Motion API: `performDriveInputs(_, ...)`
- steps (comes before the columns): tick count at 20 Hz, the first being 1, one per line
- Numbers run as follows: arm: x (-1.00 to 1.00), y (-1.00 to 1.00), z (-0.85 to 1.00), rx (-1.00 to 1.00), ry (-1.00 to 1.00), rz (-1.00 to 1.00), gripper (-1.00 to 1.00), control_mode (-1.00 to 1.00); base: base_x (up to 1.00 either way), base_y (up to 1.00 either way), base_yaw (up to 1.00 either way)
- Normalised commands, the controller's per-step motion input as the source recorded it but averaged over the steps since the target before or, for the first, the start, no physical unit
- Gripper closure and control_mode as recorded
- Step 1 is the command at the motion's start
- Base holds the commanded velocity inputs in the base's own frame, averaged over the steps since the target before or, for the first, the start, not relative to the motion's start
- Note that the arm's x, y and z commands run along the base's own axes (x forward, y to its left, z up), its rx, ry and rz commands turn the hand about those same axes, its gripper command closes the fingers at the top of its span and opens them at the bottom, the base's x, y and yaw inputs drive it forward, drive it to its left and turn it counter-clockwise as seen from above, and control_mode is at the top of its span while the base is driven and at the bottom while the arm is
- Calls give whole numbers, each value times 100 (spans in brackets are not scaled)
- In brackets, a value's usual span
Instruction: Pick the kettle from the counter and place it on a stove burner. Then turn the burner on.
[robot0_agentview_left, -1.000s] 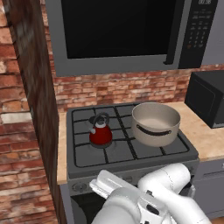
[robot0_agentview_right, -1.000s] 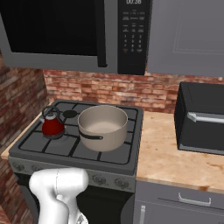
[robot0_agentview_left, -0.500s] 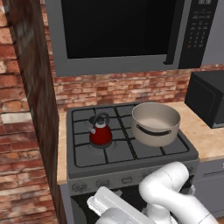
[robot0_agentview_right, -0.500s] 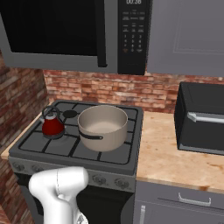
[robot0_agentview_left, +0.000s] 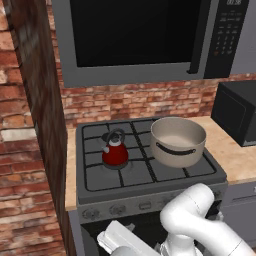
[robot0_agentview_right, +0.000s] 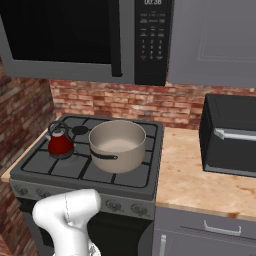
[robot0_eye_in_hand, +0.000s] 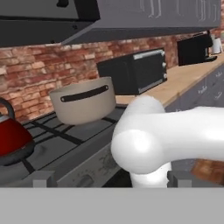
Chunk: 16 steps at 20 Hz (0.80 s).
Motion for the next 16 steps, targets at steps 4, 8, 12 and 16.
performDriveInputs(4,40,0,-32,0,-4,5,-100,-100,0,0,0)
performDriveInputs(8,45,0,-38,0,0,13,-100,-100,0,0,0)
performDriveInputs(12,40,2,-44,0,0,15,-100,-100,0,0,0)
performDriveInputs(16,29,9,-46,0,-2,13,-100,-100,0,0,0)
